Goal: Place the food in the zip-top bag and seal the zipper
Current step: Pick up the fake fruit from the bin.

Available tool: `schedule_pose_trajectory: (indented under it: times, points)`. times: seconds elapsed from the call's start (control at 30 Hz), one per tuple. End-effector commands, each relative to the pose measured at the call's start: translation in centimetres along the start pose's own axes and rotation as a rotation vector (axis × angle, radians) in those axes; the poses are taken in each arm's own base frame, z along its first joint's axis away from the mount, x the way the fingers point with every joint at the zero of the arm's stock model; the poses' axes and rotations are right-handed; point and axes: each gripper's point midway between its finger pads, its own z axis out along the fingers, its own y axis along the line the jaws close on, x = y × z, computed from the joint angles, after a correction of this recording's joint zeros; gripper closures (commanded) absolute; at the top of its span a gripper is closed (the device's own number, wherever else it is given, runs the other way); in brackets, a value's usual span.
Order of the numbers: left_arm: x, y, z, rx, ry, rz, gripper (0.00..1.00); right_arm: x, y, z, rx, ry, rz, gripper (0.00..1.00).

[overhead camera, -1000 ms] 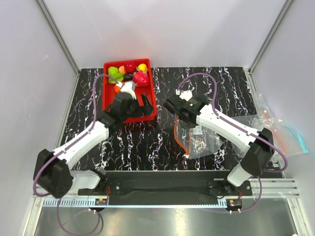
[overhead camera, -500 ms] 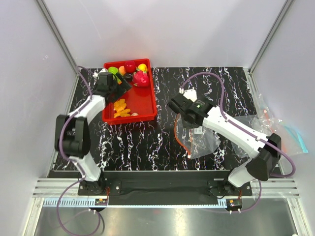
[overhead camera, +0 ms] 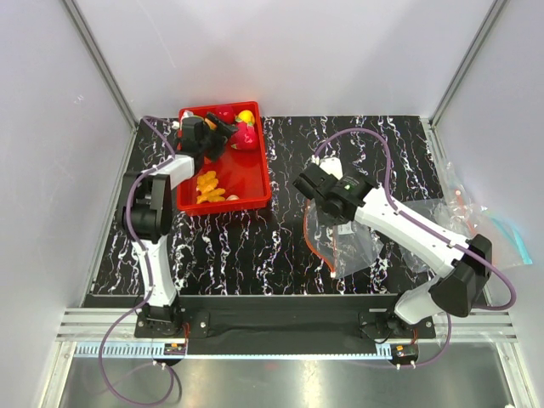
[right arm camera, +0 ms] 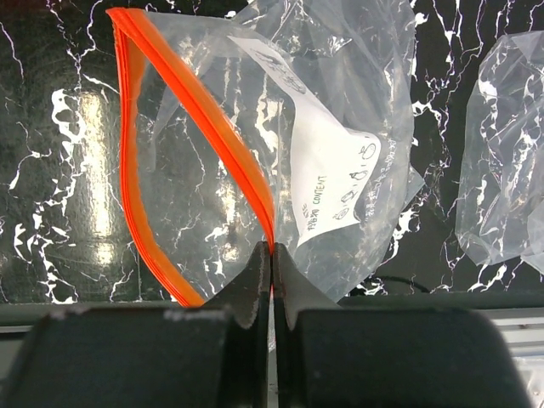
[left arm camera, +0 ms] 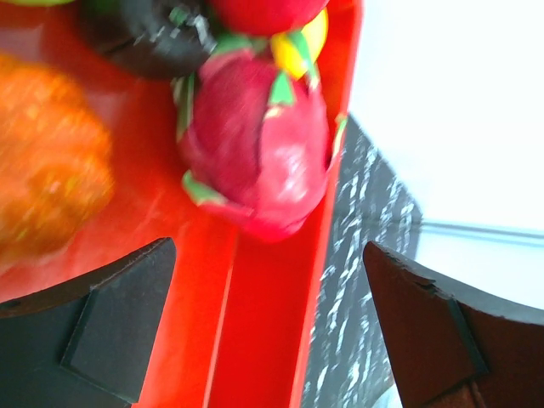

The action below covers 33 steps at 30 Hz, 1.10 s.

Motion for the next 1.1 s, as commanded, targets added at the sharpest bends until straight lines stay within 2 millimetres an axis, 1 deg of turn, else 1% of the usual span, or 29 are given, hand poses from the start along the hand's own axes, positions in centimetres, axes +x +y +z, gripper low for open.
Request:
schedule_pose_trajectory:
  times: [0.0, 0.1, 0.13, 0.17, 0.2, 0.27, 0.33, 0.37, 0.4, 0.43, 0.47, 0.5, 0.53, 0.57, 0.63, 0.7, 0.8, 0.83, 0.87, 0.9, 1.0, 1.03, 1.07]
  points:
    - [-3.4, -4.3, 0.5, 0.121, -0.122, -0.039, 0.01, -0.6, 0.2, -1.1, -0.048, -0.04, 0.004, 1.0]
    - [-4.1, -3.9, 1.5, 0.108, -0.17, -0.052, 0.01, -0.6, 0.4, -1.2, -0.063, -0.041, 0.001, 1.0]
    - [-4.4, -3.9, 2.3, 0.099, -0.18, -0.043, 0.01, -0.6, 0.4, -1.2, -0.062, -0.041, 0.004, 1.0]
    - [-4.6, -4.1, 2.7, 0.087, -0.188, -0.037, 0.01, -0.8, 0.4, -1.3, -0.065, -0.048, 0.006, 1.0]
    - [-4.9, -3.4, 3.1, 0.043, -0.208, -0.034, 0.01, -0.8, 0.3, -1.3, -0.064, -0.054, 0.008, 1.0]
    - [-5.5, -4.6, 3.8, 0.048, -0.249, 0.01, 0.01, -1.0, 0.3, -1.6, -0.076, -0.07, 0.018, 1.0]
    - [-5.9, -4.7, 4.6, 0.038, -0.282, 0.079, 0.01, -1.0, 0.3, -1.7, -0.081, -0.072, 0.019, 1.0]
    - [-6.2, -6.3, 4.8, 0.063, -0.297, 0.108, 0.01, -1.0, 0.2, -1.8, -0.087, -0.076, 0.02, 1.0]
    - [-6.3, -6.6, 5.2, 0.061, -0.307, 0.134, 0.01, -0.9, 0.3, -1.8, -0.095, -0.074, 0.018, 1.0]
    - [-6.0, -5.9, 6.0, 0.045, -0.304, 0.179, 0.01, -0.9, 0.3, -1.9, -0.101, -0.077, 0.019, 1.0]
    - [-6.0, -7.1, 6.3, 0.065, -0.31, 0.202, 0.01, -1.0, 0.3, -2.1, -0.108, -0.085, 0.022, 1.0]
    - [-5.6, -7.1, 6.7, 0.068, -0.296, 0.222, 0.01, -1.0, 0.3, -2.1, -0.109, -0.086, 0.022, 1.0]
    - [-4.8, -5.8, 7.8, 0.035, -0.269, 0.237, 0.01, -1.0, 0.3, -2.2, -0.113, -0.089, 0.023, 1.0]
    - [-5.0, -7.0, 8.0, 0.044, -0.264, 0.236, 0.02, -1.1, 0.3, -2.3, -0.115, -0.094, 0.026, 1.0]
    - [-3.3, -5.0, 9.2, -0.001, -0.186, 0.222, 0.04, -1.2, 0.3, -2.4, -0.121, -0.1, 0.026, 1.0]
    - [-2.5, -4.2, 9.5, -0.029, -0.157, 0.209, 0.07, -1.4, 0.4, -2.5, -0.124, -0.106, 0.028, 1.0]
    - [-1.8, -3.4, 9.5, -0.056, -0.124, 0.214, 0.12, -1.4, 0.4, -2.7, -0.133, -0.105, 0.031, 1.0]
    - [-1.4, -3.4, 9.6, -0.051, -0.109, 0.232, 0.16, -1.4, 0.4, -2.8, -0.137, -0.105, 0.032, 1.0]
    - [-1.2, -3.4, 9.6, -0.048, -0.096, 0.241, 0.22, -1.3, 0.4, -2.9, -0.145, -0.106, 0.032, 1.0]
    - [-0.5, -3.6, 9.4, -0.041, -0.051, 0.249, 0.26, -1.2, 0.4, -3.0, -0.149, -0.105, 0.032, 1.0]
    - [1.0, -3.1, 8.8, -0.051, 0.02, 0.304, 0.35, -1.1, 0.5, -3.2, -0.167, -0.108, 0.037, 1.0]
    - [1.6, -3.3, 8.3, -0.047, 0.041, 0.342, 0.37, -1.1, 0.5, -3.2, -0.168, -0.108, 0.039, 1.0]
    - [2.5, -2.9, 8.0, -0.064, 0.074, 0.361, 0.39, -1.0, 0.5, -3.5, -0.179, -0.108, 0.04, 1.0]
